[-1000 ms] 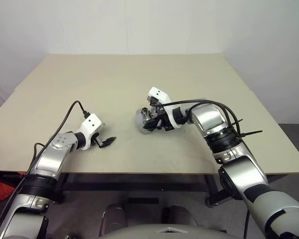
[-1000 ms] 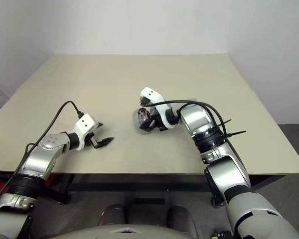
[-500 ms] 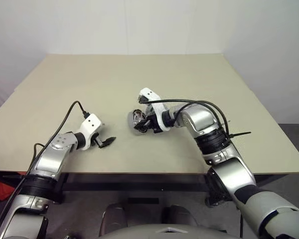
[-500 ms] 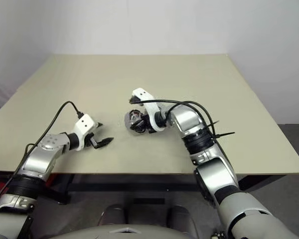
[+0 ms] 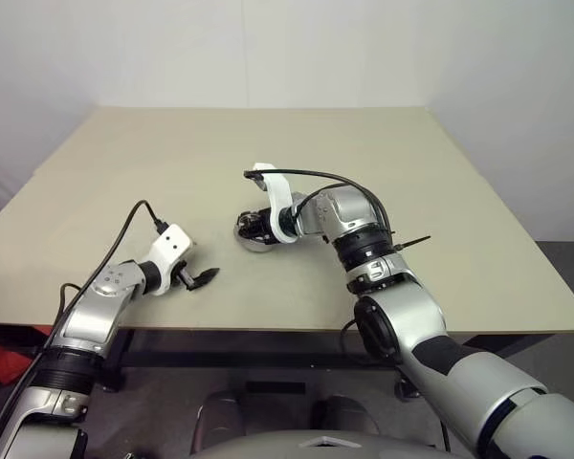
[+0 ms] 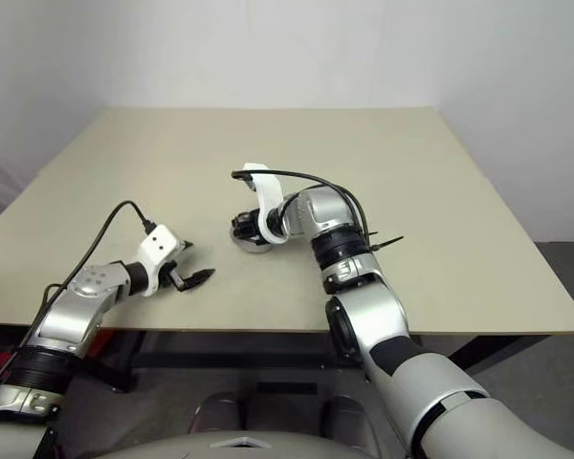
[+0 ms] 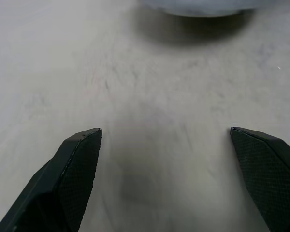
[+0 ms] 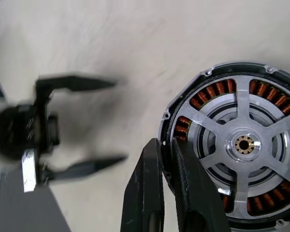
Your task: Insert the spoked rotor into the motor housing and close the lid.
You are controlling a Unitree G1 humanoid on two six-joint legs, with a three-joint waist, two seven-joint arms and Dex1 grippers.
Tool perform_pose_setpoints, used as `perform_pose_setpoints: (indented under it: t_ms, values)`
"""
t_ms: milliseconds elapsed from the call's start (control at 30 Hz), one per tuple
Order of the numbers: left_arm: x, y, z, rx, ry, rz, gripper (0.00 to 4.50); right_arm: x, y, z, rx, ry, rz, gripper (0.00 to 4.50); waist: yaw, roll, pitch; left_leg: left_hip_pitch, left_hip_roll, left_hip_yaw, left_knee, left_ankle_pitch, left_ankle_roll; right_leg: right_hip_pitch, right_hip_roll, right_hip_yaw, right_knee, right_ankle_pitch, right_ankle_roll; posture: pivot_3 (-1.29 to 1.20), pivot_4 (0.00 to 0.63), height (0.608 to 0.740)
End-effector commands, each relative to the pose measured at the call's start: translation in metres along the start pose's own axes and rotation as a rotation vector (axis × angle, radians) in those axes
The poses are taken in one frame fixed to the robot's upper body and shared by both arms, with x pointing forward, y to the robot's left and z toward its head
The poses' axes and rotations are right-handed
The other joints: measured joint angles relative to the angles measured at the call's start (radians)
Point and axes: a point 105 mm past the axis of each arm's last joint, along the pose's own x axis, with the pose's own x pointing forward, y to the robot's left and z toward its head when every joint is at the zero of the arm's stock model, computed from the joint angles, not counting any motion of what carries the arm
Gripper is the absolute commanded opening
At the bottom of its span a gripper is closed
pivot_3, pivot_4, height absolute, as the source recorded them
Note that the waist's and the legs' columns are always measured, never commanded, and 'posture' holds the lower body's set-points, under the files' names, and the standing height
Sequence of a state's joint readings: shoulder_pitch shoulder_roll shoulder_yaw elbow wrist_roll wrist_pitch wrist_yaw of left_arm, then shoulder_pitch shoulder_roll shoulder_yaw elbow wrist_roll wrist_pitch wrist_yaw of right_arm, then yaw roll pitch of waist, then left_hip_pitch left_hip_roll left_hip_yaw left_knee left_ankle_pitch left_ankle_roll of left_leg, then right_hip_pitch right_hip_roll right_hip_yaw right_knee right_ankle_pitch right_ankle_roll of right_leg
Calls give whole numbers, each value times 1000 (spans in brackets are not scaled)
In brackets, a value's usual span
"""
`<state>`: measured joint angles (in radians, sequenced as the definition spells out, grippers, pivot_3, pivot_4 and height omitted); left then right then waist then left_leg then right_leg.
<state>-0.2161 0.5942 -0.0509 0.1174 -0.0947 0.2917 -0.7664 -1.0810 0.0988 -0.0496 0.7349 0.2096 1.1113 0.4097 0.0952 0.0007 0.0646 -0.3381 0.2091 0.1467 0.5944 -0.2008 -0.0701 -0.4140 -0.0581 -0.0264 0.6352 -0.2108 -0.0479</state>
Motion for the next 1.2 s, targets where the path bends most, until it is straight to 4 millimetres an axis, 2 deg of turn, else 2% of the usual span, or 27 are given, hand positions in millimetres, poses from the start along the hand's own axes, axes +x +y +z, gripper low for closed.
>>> perform_pose_setpoints:
  t_ms: [33, 167, 233, 300, 367, 433, 467, 500, 533, 567, 600, 633, 667, 700, 733, 767, 800, 833, 867, 900, 1067, 1133, 1200]
  values:
    - [-6, 7, 11, 35, -24, 28, 4500, -5, -34, 9, 73, -63, -172, 2, 1, 4, 3, 3, 0, 0, 0, 0, 0, 4, 0, 0, -2, 0, 0, 0, 0, 740]
    - [-6, 7, 11, 37, -22, 26, 4500, -3, -39, 14, 100, -90, -213, 2, 0, 16, 10, 11, -1, -6, -11, -1, 2, 17, -1, -14, -32, -1, 2, 0, 0, 740]
    - [-6, 6, 12, 38, -23, 25, 4500, -2, -41, 14, 108, -94, -216, 2, 0, 21, 13, 13, -1, -9, -22, -1, 2, 26, -9, -32, -53, -1, 2, 0, 0, 740]
    - [-5, 6, 12, 39, -24, 23, 4500, -2, -43, 14, 113, -99, -215, 2, 0, 28, 18, 16, 0, -10, -26, -2, 3, 37, -20, -53, -65, -1, 2, 0, 0, 740]
    - [-4, 6, 13, 39, -25, 21, 4500, -3, -47, 14, 109, -106, -225, 749, 4, 25, 20, 18, 5, -9, -29, -2, 3, 48, -23, -57, -63, -1, 2, 0, 0, 740]
    - [-4, 5, 13, 39, -25, 19, 4500, -5, -51, 17, 99, -123, -247, 1338, 11, 15, 23, 20, 10, 10, -35, -2, 3, 45, -24, -53, -44, -2, 3, 0, 0, 740]
    - [-3, 5, 13, 39, -25, 17, 4500, -5, -52, 19, 96, -133, -256, 1698, 16, 18, 26, 26, 11, 16, -33, -2, 3, 39, -24, -54, -46, -2, 3, 0, 0, 740]
    - [-3, 4, 13, 39, -25, 15, 4500, -7, -50, 25, 95, -154, -244, 1977, 18, 23, 29, 26, 12, 14, -29, -6, 0, 38, -29, -62, -48, -2, 3, 0, 0, 740]
    - [-3, 4, 13, 39, -26, 14, 4500, -9, -48, 30, 94, -172, -230, 1977, 17, 36, 32, 24, 10, 7, -30, -12, -3, 39, -36, -77, -53, -2, 3, 0, 0, 740]
    - [-2, 4, 13, 39, -26, 13, 4500, -10, -46, 35, 85, -191, -220, 1977, 12, 42, 34, 22, 17, -3, -33, -13, -3, 47, -39, -108, -66, -2, 4, 0, 0, 740]
    - [-2, 4, 13, 39, -26, 12, 4500, -13, -44, 41, 79, -214, -209, 1977, 20, 44, 36, 19, 26, -7, -32, -13, -3, 57, -41, -125, -72, -3, 5, 0, 0, 740]
    - [-2, 4, 13, 40, -25, 11, 4500, -15, -43, 46, 76, -229, -201, 1977, 32, 25, 31, 4, 37, -5, -30, -12, -3, 54, -42, -118, -23, -28, 8, 0, 0, 740]
    - [-2, 4, 13, 40, -25, 10, 4500, -16, -42, 49, 73, -243, -194, 1977, 42, -1, 24, -1, 39, 11, -26, -11, -4, 54, -44, -88, 32, -41, 2, 0, 0, 740]
    - [-2, 4, 13, 40, -25, 9, 4500, -19, -41, 54, 64, -261, -189, 1977, 51, -1, 25, 6, 35, 30, -22, -7, -9, 42, -42, -43, 67, -81, 6, 0, 0, 740]
    - [-1, 4, 13, 41, -25, 8, 4500, -21, -38, 59, 55, -279, -178, 1977, 64, 3, 23, 5, 25, 25, -16, -12, -19, 30, -43, -38, 64, -86, 5, 0, 0, 740]
    - [-1, 4, 13, 41, -25, 7, 4500, -23, -36, 63, 53, -289, -166, 1977, 76, 7, 19, 0, 19, 12, -21, -19, -21, 25, -41, -38, 59, -86, 4, 0, 0, 740]
    - [-1, 4, 13, 42, -25, 6, 4500, -24, -33, 66, 46, -295, -151, 1977, 78, 10, 17, -12, 16, -2, -36, -5, -35, 19, -31, -39, 54, -85, 5, 0, 0, 740]
    - [-1, 4, 14, 43, -25, 5, 4500, -25, -30, 68, 42, -299, -136, 1977, 76, 15, 14, -17, 22, -2, -40, 21, -46, 12, -23, -41, 54, -77, 1, 0, 0, 740]
    - [0, 4, 14, 43, -25, 4, 4500, -26, -27, 70, 39, -301, -121, 1977, 72, 15, 13, -24, 32, -1, -38, 52, -49, 8, -14, -41, 55, -68, -5, 0, 0, 740]
    - [0, 5, 14, 43, -26, 4, 4500, -27, -25, 72, 33, -305, -110, 1977, 67, 15, 13, -29, 34, -2, -37, 63, -53, 7, -11, -41, 55, -67, -6, 0, 0, 740]
    - [2, 5, 16, 42, -31, -3, 4500, -35, -10, 87, -56, -378, -37, 1977, 53, 14, 13, -34, 31, 0, -30, 60, -46, 11, -13, -39, 38, -58, -4, 0, 0, 740]
    - [3, 4, 18, 34, -38, -7, 4500, -48, 8, 101, -229, -463, 40, 1977, 52, 14, 13, -36, 30, 1, -27, 56, -39, 11, -14, -38, 36, -57, -4, 0, 0, 740]
    - [4, 4, 19, 31, -41, -10, 4500, -58, 20, 106, -365, -507, 104, 1977, 53, 14, 13, -37, 30, 1, -25, 53, -34, 10, -14, -38, 35, -57, -4, 0, 0, 740]
